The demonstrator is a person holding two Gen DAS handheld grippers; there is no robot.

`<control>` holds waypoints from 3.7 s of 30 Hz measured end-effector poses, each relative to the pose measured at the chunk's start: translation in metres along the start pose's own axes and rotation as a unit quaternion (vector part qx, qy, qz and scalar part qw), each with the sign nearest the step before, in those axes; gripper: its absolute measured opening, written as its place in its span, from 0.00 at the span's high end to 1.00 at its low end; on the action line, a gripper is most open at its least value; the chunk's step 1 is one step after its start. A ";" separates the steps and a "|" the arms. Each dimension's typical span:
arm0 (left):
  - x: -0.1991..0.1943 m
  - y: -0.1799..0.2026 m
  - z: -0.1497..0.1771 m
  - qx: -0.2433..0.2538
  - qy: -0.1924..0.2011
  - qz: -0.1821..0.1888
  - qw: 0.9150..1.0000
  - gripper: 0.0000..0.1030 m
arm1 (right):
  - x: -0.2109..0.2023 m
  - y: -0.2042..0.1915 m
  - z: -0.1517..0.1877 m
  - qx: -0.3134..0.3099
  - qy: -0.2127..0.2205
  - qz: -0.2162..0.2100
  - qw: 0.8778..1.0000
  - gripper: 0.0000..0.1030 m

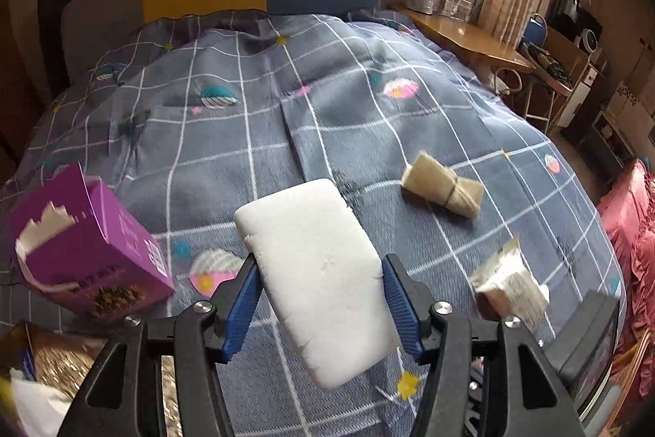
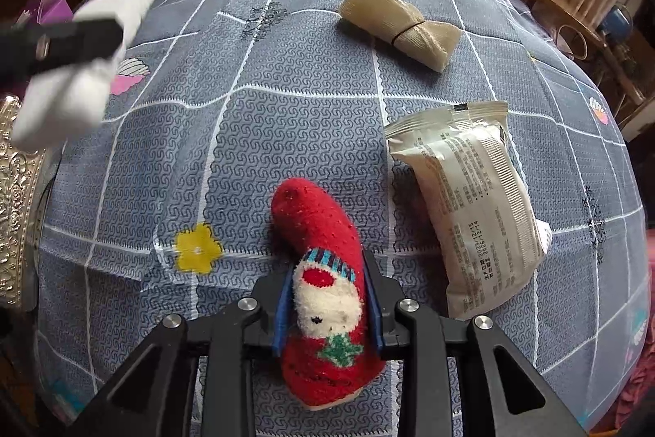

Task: Organize soft objects
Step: 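Carry the white sponge into the tray with the left tool while the right tool holds the sock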

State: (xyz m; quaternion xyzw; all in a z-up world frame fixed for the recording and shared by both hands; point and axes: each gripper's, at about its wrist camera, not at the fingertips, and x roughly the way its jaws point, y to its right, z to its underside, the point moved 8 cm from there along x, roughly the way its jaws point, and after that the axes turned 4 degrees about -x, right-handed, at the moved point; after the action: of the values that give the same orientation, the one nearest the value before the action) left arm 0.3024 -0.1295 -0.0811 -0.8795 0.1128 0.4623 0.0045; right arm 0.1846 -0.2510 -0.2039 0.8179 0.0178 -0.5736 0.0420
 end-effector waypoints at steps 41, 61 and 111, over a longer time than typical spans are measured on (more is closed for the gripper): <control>-0.183 -0.278 0.134 -0.124 0.152 -0.176 0.965 0.42 | -0.016 -0.044 0.016 -0.069 0.021 0.055 0.996 0.69; -0.193 -0.286 0.206 -0.152 0.124 -0.167 0.966 0.42 | -0.020 -0.046 0.017 -0.081 0.025 0.066 0.994 0.69; -0.151 -0.456 0.256 -0.303 0.042 -0.211 0.928 0.20 | -0.020 -0.044 0.017 -0.097 0.026 0.082 0.992 0.71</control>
State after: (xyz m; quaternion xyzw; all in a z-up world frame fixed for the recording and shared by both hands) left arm 0.1043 0.3733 -0.1483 -0.8611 -0.2209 0.4254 -0.1694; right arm 0.1588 -0.2088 -0.1928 0.8233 0.0074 -0.5422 0.1678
